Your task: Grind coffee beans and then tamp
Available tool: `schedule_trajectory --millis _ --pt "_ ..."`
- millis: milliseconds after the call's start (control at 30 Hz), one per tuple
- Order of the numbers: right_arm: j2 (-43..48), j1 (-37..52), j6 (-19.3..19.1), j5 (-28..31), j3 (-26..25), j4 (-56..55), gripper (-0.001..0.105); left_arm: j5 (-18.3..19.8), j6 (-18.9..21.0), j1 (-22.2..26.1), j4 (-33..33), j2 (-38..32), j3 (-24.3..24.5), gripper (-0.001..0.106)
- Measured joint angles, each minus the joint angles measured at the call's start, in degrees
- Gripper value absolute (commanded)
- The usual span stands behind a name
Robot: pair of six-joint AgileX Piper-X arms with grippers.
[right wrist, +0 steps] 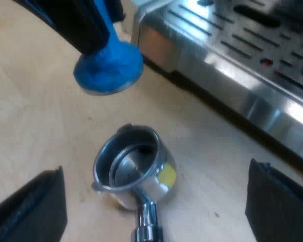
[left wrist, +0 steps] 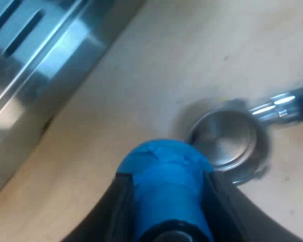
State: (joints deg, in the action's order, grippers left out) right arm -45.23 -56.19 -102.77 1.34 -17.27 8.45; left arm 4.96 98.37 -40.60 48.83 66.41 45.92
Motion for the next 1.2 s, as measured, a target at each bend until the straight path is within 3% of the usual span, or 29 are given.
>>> schedule_trajectory --millis 167,367,600,1100,1167,1200 --pt "0.0 0.0 -0.2 0.2 -3.0 -3.9 0.074 -0.4 0.0 6.2 0.8 -1.4 -4.3 0.0" --pt "-1.7 0.0 -0.4 -2.5 -3.3 -4.8 0.074 -0.4 0.0 9.7 -1.7 -1.4 -8.8 0.0" --pt "-8.5 0.0 -0.4 -3.9 -7.3 -5.0 0.074 -0.4 0.0 14.5 -6.3 -1.4 -12.4 0.0" --pt "-18.8 0.0 -1.3 -9.0 -10.7 -4.0 0.074 -0.4 -0.6 15.2 -10.2 2.6 -13.0 0.0" --pt "-18.8 0.0 -1.3 -9.6 -10.7 -4.0 0.074 -0.4 -0.6 15.2 -10.2 3.6 -13.0 0.004" --pt "-18.8 0.0 -1.3 -9.7 -10.7 -4.0 0.074 -0.4 -0.6 15.2 -10.2 3.9 -13.0 0.012"
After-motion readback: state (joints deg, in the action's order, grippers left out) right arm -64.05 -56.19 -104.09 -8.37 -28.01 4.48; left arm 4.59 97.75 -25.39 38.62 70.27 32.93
